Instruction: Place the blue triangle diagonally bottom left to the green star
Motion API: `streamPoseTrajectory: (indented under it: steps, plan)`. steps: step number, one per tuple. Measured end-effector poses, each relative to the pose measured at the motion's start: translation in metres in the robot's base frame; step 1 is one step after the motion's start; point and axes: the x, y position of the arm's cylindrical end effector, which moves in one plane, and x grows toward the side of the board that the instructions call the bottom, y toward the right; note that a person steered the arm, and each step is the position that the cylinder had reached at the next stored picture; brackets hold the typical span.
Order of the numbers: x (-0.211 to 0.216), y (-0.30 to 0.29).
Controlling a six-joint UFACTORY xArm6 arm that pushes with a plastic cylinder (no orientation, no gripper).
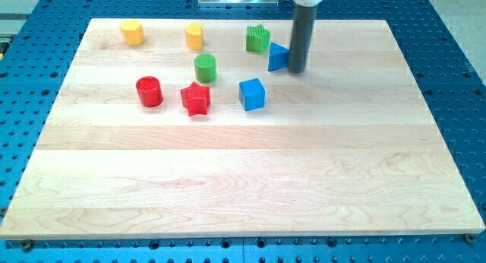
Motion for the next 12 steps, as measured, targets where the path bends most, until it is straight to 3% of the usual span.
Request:
streamPoseTrajectory:
  steps: [1,3,5,7,8,10,12]
  plan:
    - [-0.012,0.005]
    - [-0.01,-0.08]
    - [0.022,-0.094]
    - [0.022,-0.126]
    - [0.023,-0.103]
    - [0.005,0.017]
    - [0.005,0.067]
